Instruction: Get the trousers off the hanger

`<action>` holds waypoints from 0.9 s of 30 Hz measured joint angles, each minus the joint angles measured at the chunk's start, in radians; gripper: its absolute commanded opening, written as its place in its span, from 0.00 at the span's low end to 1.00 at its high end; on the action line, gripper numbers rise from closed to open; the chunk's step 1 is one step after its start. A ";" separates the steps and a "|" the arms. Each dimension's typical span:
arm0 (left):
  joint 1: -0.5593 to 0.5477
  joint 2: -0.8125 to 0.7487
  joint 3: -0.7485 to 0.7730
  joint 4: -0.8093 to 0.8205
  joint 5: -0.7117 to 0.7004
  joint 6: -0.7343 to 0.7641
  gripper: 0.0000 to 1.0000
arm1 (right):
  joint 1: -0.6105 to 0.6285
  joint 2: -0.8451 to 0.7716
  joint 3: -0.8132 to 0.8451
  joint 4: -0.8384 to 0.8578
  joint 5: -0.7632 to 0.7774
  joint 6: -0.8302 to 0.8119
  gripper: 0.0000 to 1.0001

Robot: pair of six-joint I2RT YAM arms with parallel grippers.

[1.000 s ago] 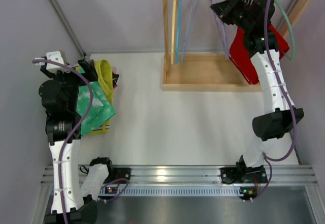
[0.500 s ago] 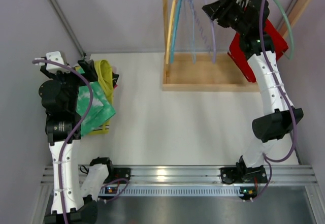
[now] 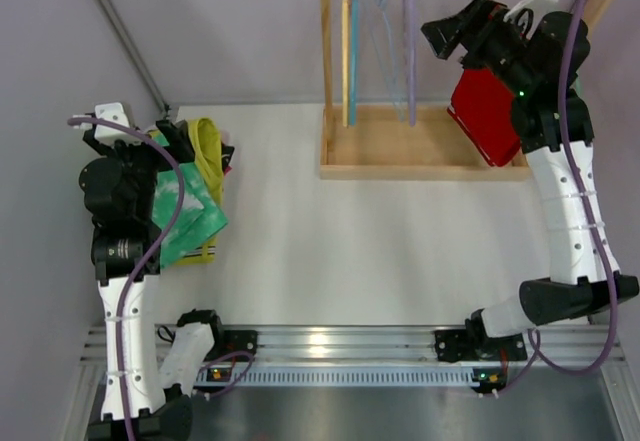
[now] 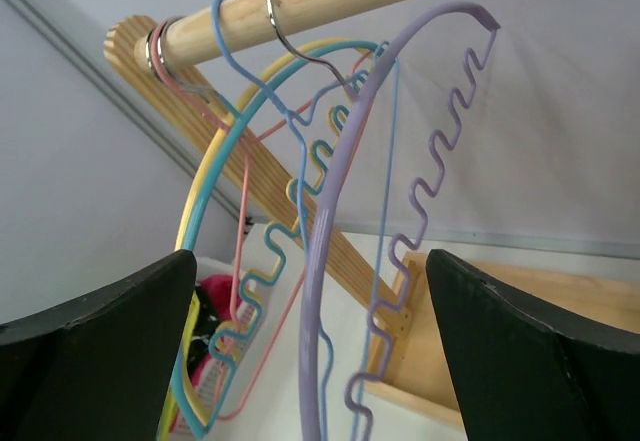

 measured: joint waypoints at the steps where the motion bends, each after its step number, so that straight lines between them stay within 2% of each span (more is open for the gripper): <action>1: 0.000 0.000 -0.003 0.000 0.004 0.000 0.99 | -0.008 -0.018 -0.008 -0.016 -0.010 -0.013 0.99; 6: 0.000 0.002 -0.021 -0.001 0.046 0.007 0.99 | -0.080 -0.082 -0.026 -0.136 -0.111 -0.100 0.99; 9: 0.000 0.003 -0.027 0.000 0.105 0.005 0.99 | -0.166 -0.107 -0.038 -0.226 -0.229 -0.141 1.00; 12: 0.000 0.007 -0.031 0.000 0.168 -0.005 0.99 | -0.293 -0.154 -0.111 -0.291 -0.315 -0.177 0.99; 16: -0.001 0.026 -0.037 0.000 0.241 -0.023 0.99 | -0.399 -0.215 -0.177 -0.383 -0.411 -0.224 0.99; 18: -0.001 0.036 -0.041 0.000 0.266 -0.027 0.98 | -0.449 -0.238 -0.177 -0.401 -0.489 -0.226 0.99; 22: -0.001 0.049 -0.047 -0.001 0.293 -0.042 0.99 | -0.631 -0.293 -0.171 -0.397 -0.644 -0.203 0.99; 27: -0.002 0.055 -0.052 -0.001 0.317 -0.056 0.99 | -0.857 -0.294 -0.160 -0.329 -0.856 -0.084 0.99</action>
